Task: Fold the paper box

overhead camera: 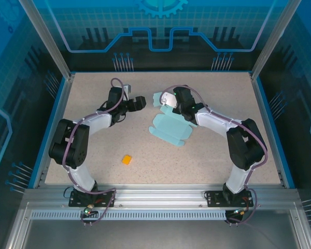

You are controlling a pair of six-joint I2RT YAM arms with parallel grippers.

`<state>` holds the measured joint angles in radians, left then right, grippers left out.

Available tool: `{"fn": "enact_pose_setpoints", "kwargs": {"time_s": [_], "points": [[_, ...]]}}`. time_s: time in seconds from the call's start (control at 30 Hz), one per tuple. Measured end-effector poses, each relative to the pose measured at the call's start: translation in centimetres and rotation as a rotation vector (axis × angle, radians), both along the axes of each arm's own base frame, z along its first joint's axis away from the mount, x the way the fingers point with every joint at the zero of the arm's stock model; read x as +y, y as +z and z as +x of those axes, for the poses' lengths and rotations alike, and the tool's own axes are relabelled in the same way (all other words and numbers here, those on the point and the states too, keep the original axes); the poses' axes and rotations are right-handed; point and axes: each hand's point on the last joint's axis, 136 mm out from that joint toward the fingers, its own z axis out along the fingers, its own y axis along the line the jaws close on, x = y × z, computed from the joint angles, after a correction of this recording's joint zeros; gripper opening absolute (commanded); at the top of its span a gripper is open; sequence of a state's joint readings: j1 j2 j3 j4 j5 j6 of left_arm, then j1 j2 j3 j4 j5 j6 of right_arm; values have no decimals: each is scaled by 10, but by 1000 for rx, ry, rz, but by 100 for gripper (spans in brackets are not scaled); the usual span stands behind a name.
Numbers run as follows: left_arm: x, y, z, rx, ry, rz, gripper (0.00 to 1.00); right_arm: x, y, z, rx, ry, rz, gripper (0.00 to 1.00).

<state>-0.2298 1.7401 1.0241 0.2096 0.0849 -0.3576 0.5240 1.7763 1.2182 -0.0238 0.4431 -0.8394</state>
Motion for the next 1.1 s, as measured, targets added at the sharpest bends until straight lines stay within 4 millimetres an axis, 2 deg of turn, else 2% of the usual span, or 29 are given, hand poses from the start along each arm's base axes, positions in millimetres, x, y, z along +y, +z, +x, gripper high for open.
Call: {"fn": "enact_pose_setpoints", "kwargs": {"time_s": [0.2,0.63,1.1], "points": [[6,13,-2,-29,24,11,97,0,1,1,-11,2,-2,0],[10,4,-7,-13,25,36,99,3,1,1,-8,9,15,0],[-45,-23,5,47,-225,-164,92,2,-1,0,0,13,20,0]]}}
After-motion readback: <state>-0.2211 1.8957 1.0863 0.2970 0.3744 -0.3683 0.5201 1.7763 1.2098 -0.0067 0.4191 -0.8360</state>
